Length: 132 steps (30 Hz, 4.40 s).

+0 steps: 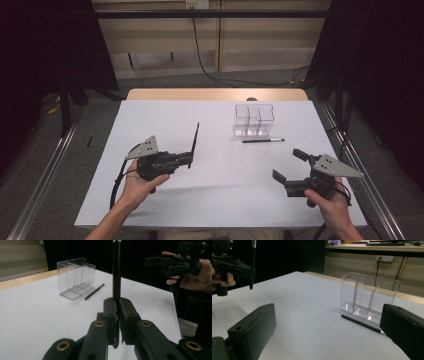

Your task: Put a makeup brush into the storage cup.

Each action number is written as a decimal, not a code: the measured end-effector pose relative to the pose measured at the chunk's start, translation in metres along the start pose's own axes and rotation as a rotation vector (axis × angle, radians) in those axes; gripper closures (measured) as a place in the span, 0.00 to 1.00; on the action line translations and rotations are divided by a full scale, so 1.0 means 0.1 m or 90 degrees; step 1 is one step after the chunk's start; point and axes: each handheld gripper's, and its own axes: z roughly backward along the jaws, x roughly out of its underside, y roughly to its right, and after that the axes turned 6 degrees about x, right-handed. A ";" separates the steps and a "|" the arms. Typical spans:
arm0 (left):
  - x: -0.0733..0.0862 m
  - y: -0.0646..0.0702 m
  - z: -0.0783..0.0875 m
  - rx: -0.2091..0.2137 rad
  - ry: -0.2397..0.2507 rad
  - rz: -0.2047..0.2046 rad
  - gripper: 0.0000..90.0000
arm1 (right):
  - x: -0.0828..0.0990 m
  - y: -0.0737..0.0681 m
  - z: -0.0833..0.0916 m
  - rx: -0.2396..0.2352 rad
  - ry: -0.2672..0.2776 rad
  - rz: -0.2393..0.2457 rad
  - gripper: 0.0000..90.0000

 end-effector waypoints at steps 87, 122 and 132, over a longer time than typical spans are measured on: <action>0.00 0.17 -0.56 0.049 -0.020 -0.021 0.94 | -0.49 -0.70 -1.10 -0.270 0.008 -0.034 0.79; 0.06 0.18 -0.58 0.024 -0.009 -0.041 0.81 | -0.52 -0.71 -1.10 -0.287 -0.005 -0.039 0.93; 0.06 0.16 -0.52 -0.007 0.002 -0.020 0.60 | -0.55 -0.67 -1.07 -0.286 0.001 -0.046 0.93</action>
